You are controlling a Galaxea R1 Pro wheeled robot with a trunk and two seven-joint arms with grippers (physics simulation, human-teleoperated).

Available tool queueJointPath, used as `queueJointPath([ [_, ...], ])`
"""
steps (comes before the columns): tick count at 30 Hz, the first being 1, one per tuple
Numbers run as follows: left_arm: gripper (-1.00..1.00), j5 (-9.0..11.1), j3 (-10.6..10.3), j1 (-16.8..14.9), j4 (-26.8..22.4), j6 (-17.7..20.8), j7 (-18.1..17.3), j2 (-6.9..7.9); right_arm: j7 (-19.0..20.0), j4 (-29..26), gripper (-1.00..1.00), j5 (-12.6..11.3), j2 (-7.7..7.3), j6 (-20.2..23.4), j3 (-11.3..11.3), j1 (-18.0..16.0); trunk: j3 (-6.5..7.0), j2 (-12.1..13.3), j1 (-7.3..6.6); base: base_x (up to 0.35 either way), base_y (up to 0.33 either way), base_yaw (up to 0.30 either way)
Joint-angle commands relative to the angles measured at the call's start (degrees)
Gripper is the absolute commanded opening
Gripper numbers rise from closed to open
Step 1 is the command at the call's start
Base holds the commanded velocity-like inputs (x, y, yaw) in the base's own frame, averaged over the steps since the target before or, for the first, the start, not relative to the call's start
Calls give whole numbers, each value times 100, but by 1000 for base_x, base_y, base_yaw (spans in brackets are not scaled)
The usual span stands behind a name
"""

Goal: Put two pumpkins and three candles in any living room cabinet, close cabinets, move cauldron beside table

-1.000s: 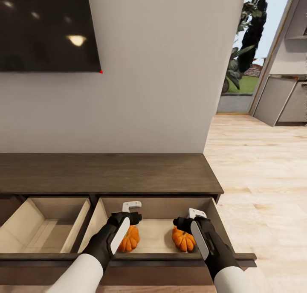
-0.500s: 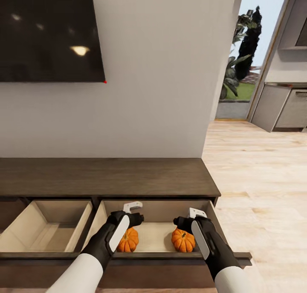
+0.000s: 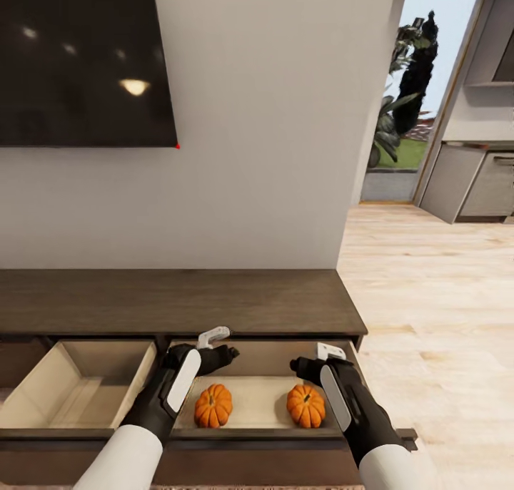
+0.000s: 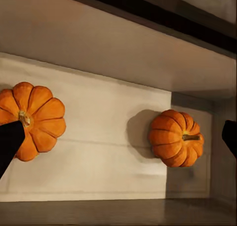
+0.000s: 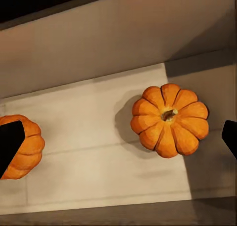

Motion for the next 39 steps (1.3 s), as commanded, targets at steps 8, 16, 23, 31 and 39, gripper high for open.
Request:
queueJointPath([
  [8, 100, -16, 134, 7, -27, 96, -709, 266, 8, 5, 100, -1, 7, 7, -2, 0, 144, 322, -176, -151, 0, 0],
  [16, 100, -15, 268, 7, -27, 138, -742, 378, 9, -7, 100, -5, 9, 14, -11, 0, 288, 643, -352, -142, 15, 0],
  [23, 100, -9, 281, 7, -27, 160, -748, 393, 9, -20, 100, -8, 7, 19, -23, 0, 413, 924, -506, -7, 1, 0],
  [31, 100, 5, 294, 7, -27, 201, -752, 524, 4, -21, 100, -9, 9, 19, -20, 0, 557, 1245, -681, -117, 12, 0],
  [39, 100, 3, 293, 7, -27, 205, -752, 523, 8, -21, 100, -9, 9, 19, -17, 0, 701, 1566, -857, -16, 2, 0],
])
